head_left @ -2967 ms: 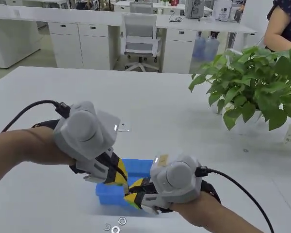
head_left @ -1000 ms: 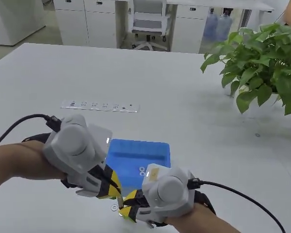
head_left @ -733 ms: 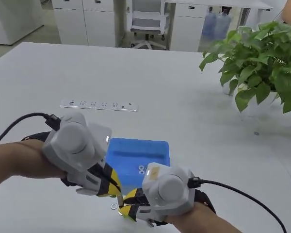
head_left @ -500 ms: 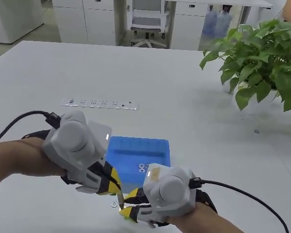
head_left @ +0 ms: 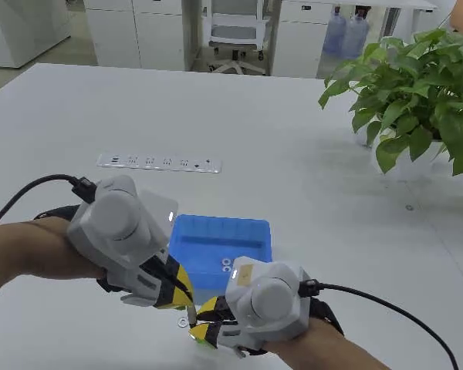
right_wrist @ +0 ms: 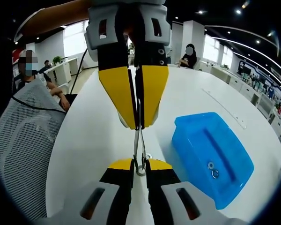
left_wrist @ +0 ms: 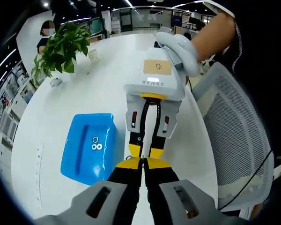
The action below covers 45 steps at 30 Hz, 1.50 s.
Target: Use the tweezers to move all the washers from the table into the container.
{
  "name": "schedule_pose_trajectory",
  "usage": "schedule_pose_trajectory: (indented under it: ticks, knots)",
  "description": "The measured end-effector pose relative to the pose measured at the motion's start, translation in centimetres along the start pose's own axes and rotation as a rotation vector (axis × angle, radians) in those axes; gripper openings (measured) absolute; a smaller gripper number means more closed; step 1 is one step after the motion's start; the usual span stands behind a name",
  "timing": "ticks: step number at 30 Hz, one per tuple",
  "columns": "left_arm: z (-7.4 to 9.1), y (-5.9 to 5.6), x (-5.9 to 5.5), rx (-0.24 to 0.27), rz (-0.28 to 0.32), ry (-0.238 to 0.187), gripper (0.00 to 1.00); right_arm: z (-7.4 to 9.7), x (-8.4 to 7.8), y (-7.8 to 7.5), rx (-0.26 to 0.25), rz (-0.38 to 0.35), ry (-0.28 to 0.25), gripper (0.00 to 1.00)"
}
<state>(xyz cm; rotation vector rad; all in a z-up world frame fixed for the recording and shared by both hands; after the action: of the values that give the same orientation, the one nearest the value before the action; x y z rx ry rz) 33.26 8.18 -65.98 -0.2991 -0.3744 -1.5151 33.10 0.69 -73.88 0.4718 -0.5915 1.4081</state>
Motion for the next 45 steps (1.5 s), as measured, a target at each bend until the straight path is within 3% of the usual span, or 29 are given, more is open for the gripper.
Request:
schedule_pose_trajectory:
  ticks: [45]
  knots:
    - [0.20,-0.04,0.55,-0.009,-0.007,-0.024,0.06,0.60,-0.51,0.65,-0.008,-0.022,-0.014,0.13]
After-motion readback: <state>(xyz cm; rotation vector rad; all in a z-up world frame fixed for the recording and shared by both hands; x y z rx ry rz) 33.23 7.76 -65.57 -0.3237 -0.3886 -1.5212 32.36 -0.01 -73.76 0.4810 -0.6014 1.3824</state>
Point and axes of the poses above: the centre of the closed fingertips' face, and the gripper's own axes: z roughly backward along the fingers, y roughly to its left, x roughly out of its top, the point moved 7 cm from there along z, roughly backward along the fingers, and after that the axes turned 12 degrees about y, right-handed, at the moved point
